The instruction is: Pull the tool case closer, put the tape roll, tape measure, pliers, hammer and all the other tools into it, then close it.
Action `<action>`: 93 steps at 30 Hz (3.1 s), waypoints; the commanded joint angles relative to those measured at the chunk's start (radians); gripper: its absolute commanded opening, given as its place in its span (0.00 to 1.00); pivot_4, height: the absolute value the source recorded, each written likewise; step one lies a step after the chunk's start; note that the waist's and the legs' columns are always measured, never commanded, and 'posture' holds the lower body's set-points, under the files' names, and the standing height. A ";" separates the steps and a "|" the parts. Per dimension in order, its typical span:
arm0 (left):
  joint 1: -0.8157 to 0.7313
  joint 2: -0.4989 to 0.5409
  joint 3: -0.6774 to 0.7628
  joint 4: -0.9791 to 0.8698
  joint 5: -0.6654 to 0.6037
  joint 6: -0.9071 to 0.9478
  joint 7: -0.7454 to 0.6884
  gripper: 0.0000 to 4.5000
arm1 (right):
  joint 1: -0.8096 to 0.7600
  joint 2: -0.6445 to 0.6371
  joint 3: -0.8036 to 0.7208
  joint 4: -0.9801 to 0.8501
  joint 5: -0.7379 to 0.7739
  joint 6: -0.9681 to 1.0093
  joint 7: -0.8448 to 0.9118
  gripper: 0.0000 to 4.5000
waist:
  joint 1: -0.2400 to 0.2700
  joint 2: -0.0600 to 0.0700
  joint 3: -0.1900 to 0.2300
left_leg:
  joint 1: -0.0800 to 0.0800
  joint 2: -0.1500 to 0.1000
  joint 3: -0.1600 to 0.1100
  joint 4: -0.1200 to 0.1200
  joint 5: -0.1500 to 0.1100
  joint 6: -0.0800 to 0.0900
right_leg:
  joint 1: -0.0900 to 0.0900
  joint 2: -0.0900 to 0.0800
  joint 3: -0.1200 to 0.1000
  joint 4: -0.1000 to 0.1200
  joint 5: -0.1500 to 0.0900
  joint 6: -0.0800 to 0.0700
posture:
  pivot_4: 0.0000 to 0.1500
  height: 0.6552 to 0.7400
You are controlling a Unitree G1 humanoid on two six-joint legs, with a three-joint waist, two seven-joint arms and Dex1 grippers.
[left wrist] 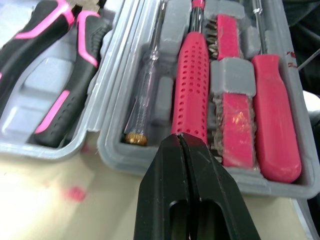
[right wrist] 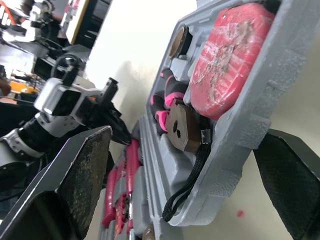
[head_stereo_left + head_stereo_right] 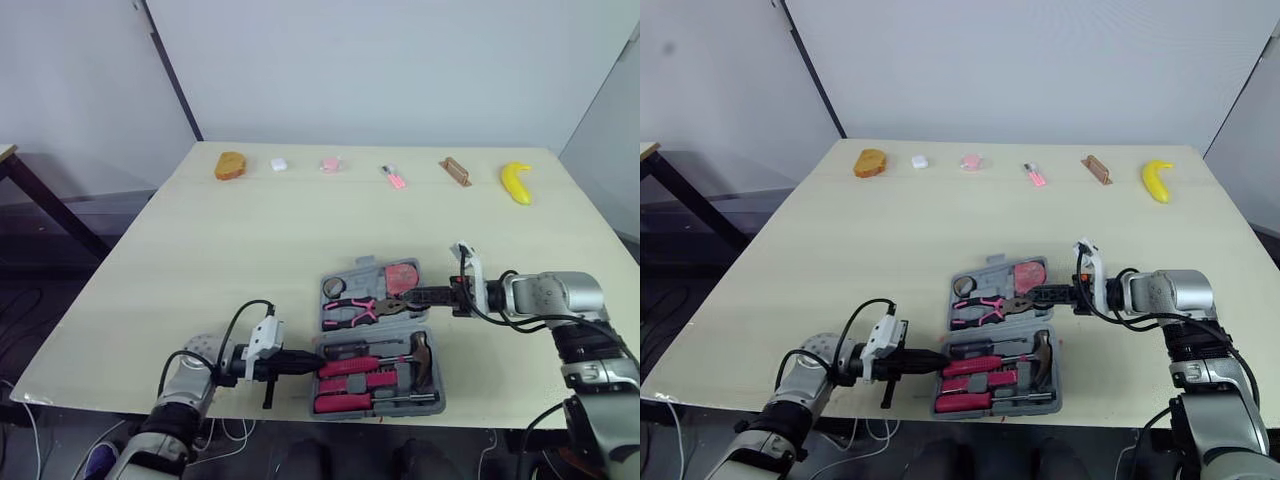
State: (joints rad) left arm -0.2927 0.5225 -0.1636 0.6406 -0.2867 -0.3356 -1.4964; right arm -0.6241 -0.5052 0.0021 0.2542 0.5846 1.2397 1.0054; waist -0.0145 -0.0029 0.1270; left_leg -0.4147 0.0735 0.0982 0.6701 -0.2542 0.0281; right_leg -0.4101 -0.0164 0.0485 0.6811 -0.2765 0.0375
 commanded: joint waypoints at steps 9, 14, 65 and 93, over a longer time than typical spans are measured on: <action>0.044 -0.023 -0.035 -0.101 0.038 0.115 0.043 0.01 | 0.001 0.023 0.066 0.009 -0.048 -0.123 -0.009 1.00 | 0.000 0.000 0.000 | -0.001 0.000 0.000 0.000 0.000 0.000 | 0.000 0.000 0.000 -0.001 0.000 0.000 | 1.00 1.00; 0.043 -0.051 -0.043 -0.146 0.037 0.164 0.062 0.01 | -0.001 0.030 0.091 0.033 -0.074 -0.154 -0.005 1.00 | -0.001 0.000 0.000 | -0.001 0.000 0.000 0.000 0.000 0.000 | 0.000 0.000 0.000 -0.001 0.000 0.000 | 1.00 1.00; 0.215 0.339 0.342 -0.765 -0.447 0.891 0.065 0.01 | 0.360 -0.061 -0.362 -0.775 0.483 0.295 -0.235 1.00 | 0.001 -0.014 0.015 | -0.002 0.001 -0.006 -0.004 0.000 0.000 | -0.002 -0.001 -0.001 -0.003 -0.001 0.000 | 1.00 1.00; 0.343 0.261 0.423 -0.721 -0.371 0.823 0.326 0.99 | 1.038 -0.228 -0.475 -0.530 -0.063 -1.100 0.171 1.00 | 0.005 -0.021 0.020 | -0.001 -0.001 -0.008 -0.002 0.000 0.000 | 0.000 -0.001 -0.002 -0.004 -0.002 0.001 | 1.00 1.00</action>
State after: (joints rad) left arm 0.0447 0.7779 0.2330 -0.0699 -0.6776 0.5290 -1.1716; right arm 0.4008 -0.7234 -0.4175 -0.2650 0.4952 0.1782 1.1508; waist -0.0090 -0.0243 0.1470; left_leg -0.4157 0.0733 0.0907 0.6682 -0.2543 0.0278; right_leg -0.4098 -0.0180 0.0468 0.6769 -0.2780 0.0382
